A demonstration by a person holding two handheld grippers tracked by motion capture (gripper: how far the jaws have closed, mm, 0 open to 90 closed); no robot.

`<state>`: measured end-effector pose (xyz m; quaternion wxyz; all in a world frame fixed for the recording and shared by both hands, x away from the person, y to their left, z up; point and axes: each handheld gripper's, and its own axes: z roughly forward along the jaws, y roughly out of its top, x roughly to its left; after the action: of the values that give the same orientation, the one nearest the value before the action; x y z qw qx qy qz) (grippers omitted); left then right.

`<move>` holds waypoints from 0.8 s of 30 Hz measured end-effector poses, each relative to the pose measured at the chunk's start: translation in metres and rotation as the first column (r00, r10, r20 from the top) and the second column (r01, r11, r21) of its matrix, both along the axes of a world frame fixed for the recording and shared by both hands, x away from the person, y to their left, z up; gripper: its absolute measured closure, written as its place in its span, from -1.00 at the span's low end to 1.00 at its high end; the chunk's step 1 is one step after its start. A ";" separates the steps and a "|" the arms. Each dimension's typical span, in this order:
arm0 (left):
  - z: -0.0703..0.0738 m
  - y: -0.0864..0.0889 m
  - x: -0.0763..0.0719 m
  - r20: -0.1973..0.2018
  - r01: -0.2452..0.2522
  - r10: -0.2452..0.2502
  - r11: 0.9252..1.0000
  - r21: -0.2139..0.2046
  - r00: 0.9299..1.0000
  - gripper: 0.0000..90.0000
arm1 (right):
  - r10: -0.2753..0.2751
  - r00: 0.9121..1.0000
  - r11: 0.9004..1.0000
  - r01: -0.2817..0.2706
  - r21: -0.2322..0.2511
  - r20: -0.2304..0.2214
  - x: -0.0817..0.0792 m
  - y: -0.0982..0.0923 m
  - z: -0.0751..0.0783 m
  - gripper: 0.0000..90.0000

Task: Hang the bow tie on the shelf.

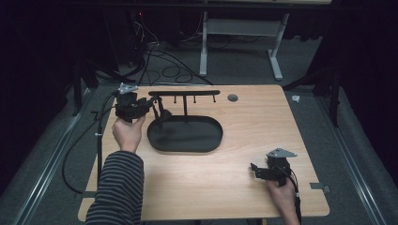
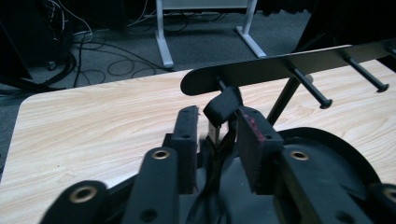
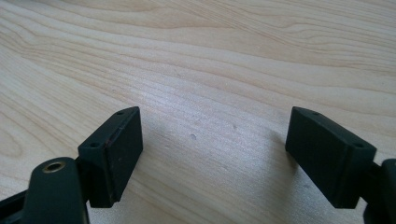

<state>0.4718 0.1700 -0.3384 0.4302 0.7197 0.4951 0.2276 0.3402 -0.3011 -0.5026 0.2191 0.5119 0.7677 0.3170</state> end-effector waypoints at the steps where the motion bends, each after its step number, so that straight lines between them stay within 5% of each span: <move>1: 0.000 0.001 -0.001 -0.002 0.001 -0.001 1.000 -0.006 1.000 0.46 | 0.000 1.000 1.000 0.000 0.000 0.000 0.000 0.000 0.000 -0.56; 16: -0.002 0.008 -0.016 -0.006 0.045 -0.045 0.999 0.006 0.999 0.23 | -0.002 1.000 1.000 0.002 0.000 -0.002 0.000 0.000 0.000 -0.56; 24: 0.001 0.012 -0.028 0.010 0.060 -0.059 0.997 -0.054 0.998 0.19 | -0.002 1.000 1.000 0.002 -0.001 -0.002 0.000 0.000 0.000 -0.56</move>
<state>0.4439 0.1818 -0.3377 0.4583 0.7211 0.4778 0.2040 0.3401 -0.3009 -0.5026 0.2190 0.5131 0.7674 0.3161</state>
